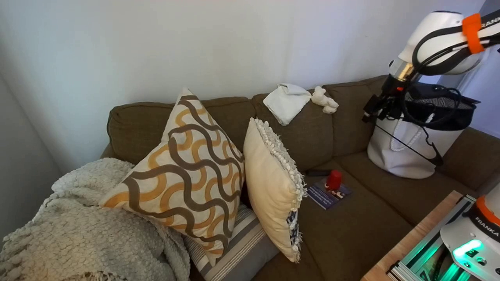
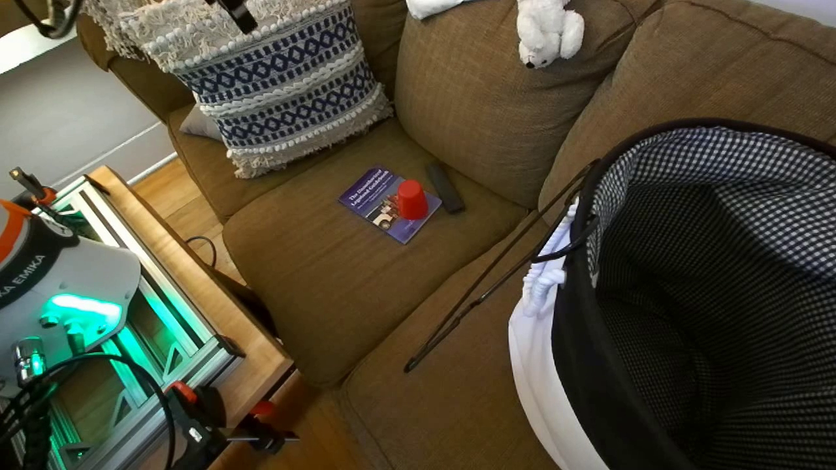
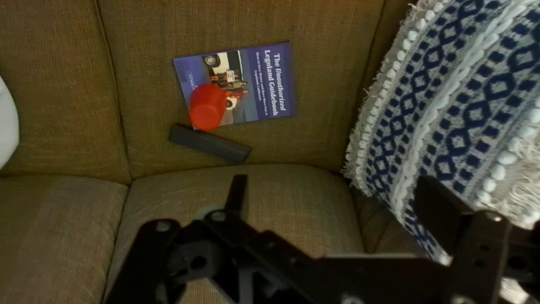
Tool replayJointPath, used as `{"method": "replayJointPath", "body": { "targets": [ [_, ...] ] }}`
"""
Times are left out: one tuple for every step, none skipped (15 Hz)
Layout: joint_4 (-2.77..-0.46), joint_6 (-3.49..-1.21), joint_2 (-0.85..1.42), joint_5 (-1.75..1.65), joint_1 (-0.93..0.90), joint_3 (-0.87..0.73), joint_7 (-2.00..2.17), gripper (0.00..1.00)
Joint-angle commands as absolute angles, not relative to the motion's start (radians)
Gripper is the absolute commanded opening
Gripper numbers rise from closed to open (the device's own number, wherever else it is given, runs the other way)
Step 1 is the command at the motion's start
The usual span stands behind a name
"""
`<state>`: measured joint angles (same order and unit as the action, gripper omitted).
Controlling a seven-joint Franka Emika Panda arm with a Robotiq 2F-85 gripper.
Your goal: Put the cup on the top of the couch
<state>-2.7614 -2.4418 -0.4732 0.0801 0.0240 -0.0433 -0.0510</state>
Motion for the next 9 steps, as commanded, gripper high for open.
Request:
{"method": "replayJointPath", "body": {
  "targets": [
    [-2.680,-2.489,-0.212,0.000,0.078,-0.047,-0.031,1.00],
    [-2.656,-2.480,-0.147,-0.047,0.103,-0.040,-0.006,1.00],
    [-2.624,-2.468,-0.083,-0.093,0.119,-0.038,0.020,1.00],
    [-2.589,-2.449,-0.021,-0.143,0.134,-0.043,0.056,1.00],
    [-2.545,-2.422,0.041,-0.162,0.139,-0.058,0.074,1.00],
    [-2.495,-2.394,0.103,-0.181,0.141,-0.070,0.098,1.00],
    [-2.437,-2.367,0.163,-0.214,0.145,-0.087,0.136,1.00],
    [-2.560,-2.428,0.028,-0.159,0.120,-0.080,0.077,1.00],
    [-2.529,-2.425,0.072,-0.164,0.121,-0.089,0.081,1.00]
  ]
}}
